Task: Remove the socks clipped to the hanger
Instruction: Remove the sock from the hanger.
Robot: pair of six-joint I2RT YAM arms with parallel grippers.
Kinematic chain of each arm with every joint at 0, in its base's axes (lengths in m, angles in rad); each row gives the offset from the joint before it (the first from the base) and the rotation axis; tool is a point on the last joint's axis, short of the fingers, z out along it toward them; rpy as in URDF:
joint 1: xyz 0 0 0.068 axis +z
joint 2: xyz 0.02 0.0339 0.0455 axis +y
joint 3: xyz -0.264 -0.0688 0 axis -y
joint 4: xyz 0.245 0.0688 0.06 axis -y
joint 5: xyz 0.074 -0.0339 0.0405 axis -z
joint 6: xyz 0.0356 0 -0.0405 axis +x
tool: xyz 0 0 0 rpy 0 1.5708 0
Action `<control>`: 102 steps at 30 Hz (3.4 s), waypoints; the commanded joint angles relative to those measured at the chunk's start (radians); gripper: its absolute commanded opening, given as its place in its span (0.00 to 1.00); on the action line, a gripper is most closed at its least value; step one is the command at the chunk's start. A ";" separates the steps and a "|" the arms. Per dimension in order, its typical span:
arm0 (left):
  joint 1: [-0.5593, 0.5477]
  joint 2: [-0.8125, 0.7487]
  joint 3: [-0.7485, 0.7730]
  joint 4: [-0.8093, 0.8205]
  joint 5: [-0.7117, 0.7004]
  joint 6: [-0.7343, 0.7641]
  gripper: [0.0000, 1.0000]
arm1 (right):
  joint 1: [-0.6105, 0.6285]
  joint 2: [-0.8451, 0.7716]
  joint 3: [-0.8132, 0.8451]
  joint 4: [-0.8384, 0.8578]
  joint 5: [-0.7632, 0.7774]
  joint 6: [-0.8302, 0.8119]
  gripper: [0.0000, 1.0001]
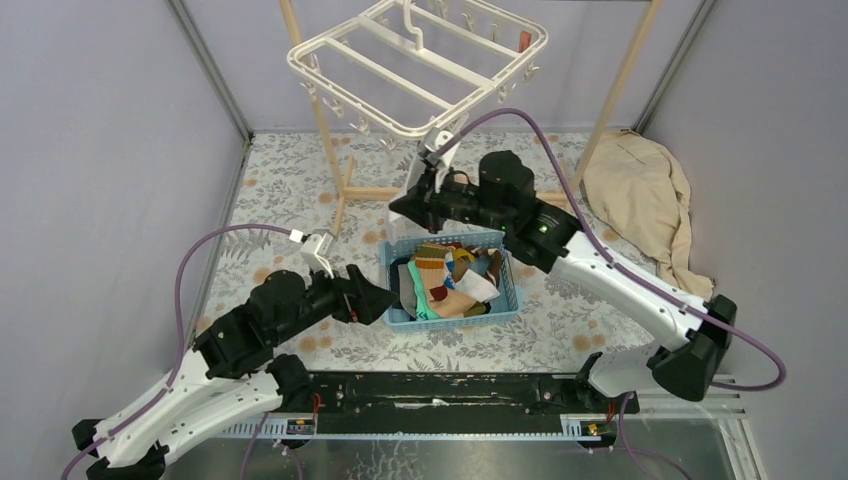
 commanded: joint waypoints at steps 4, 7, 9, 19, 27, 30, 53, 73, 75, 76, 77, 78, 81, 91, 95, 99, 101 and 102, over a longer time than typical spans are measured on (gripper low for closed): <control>0.003 -0.035 -0.016 -0.027 -0.029 -0.017 0.99 | 0.089 0.081 0.169 0.028 0.074 -0.065 0.00; 0.002 -0.025 -0.002 -0.024 -0.037 -0.013 0.99 | 0.090 0.047 0.122 0.041 0.100 -0.051 0.00; 0.002 -0.011 0.007 -0.015 -0.037 -0.007 0.99 | 0.090 0.002 0.073 0.051 0.124 -0.037 0.00; 0.003 0.080 0.038 0.092 -0.012 0.013 0.99 | 0.091 -0.182 -0.107 0.012 0.280 -0.024 0.00; 0.002 0.170 0.116 0.233 0.002 0.020 0.99 | 0.090 -0.309 -0.224 0.016 0.460 -0.017 0.00; 0.003 0.211 0.138 0.299 0.017 0.020 0.99 | 0.090 -0.354 -0.255 0.012 0.518 -0.017 0.00; -0.014 0.408 0.189 0.555 0.031 0.020 0.99 | 0.089 -0.513 -0.381 -0.103 0.762 -0.005 0.00; -0.057 0.540 0.176 0.771 0.027 0.008 0.99 | 0.079 -0.512 -0.337 -0.124 0.717 0.013 0.00; -0.062 0.543 0.203 0.789 0.018 0.014 0.99 | 0.076 -0.515 -0.345 -0.127 0.720 0.013 0.00; -0.065 0.548 0.226 0.789 0.011 0.017 0.99 | 0.075 -0.515 -0.350 -0.126 0.720 0.016 0.00; -0.068 0.555 0.256 0.785 0.000 0.025 0.99 | 0.074 -0.515 -0.354 -0.125 0.720 0.018 0.00; -0.071 0.562 0.284 0.779 -0.007 0.029 0.99 | 0.073 -0.513 -0.357 -0.123 0.718 0.020 0.00; -0.072 0.581 0.341 0.803 -0.021 0.026 0.99 | 0.072 -0.504 -0.365 -0.117 0.714 0.019 0.00; -0.076 0.645 0.359 0.899 -0.062 0.017 0.99 | 0.072 -0.483 -0.345 -0.100 0.656 0.050 0.00; -0.077 0.621 0.282 0.979 -0.093 0.027 0.99 | 0.071 -0.492 -0.332 -0.118 0.658 0.038 0.00; -0.077 0.659 0.341 0.987 -0.102 0.072 0.99 | 0.072 -0.489 -0.343 -0.126 0.660 0.035 0.00; -0.077 0.692 0.381 0.995 -0.101 0.079 0.99 | 0.071 -0.487 -0.354 -0.119 0.663 0.040 0.00; -0.077 0.711 0.400 0.995 -0.101 0.080 0.99 | 0.072 -0.486 -0.357 -0.116 0.662 0.043 0.00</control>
